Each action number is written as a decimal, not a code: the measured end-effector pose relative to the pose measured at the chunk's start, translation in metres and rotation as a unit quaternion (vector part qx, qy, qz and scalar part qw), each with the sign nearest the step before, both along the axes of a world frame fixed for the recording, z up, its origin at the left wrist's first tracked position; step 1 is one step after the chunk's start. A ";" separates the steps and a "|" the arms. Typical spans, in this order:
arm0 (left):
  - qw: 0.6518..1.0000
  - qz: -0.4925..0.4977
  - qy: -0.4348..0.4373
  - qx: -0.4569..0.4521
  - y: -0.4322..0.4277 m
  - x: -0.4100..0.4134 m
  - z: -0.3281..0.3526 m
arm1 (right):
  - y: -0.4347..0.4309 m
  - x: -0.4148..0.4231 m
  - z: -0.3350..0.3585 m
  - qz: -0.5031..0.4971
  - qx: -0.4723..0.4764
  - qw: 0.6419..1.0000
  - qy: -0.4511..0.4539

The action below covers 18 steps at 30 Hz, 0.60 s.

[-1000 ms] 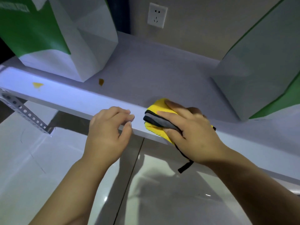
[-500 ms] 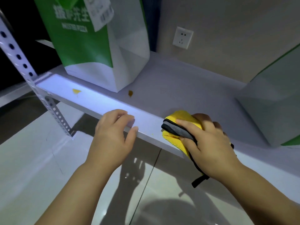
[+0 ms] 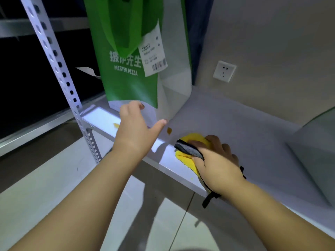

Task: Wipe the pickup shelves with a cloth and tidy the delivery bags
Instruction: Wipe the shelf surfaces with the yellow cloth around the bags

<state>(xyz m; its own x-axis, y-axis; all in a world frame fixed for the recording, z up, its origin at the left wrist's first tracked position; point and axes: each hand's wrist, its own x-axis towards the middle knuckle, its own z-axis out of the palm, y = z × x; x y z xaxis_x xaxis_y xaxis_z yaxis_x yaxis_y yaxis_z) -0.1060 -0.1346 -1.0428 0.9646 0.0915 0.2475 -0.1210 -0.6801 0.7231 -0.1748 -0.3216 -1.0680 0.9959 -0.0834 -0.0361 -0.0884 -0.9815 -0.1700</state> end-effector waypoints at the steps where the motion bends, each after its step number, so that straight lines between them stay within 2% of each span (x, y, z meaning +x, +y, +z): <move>1: 1.000 -0.002 0.014 0.006 -0.003 0.007 0.001 | -0.002 0.004 0.000 0.002 -0.008 1.000 0.002; 5: 1.000 -0.004 0.017 0.020 -0.008 0.028 -0.002 | -0.013 0.014 -0.006 -0.002 0.026 1.000 0.005; 11: 0.998 -0.036 -0.042 0.024 -0.020 0.063 -0.005 | -0.028 0.028 -0.015 0.000 0.081 0.996 -0.041; 18: 0.997 -0.069 -0.032 0.026 -0.038 0.111 -0.014 | -0.038 0.044 -0.023 -0.002 0.034 0.996 -0.084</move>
<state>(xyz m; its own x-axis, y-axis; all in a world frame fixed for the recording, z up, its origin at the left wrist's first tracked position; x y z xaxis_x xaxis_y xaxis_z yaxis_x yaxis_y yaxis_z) 0.0055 -0.1726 -1.0570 0.9490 -0.0563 0.3103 -0.2615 -0.6901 0.6748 -0.1309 -0.3597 -1.0909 0.9880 -0.0912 0.1244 -0.0579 -0.9668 -0.2489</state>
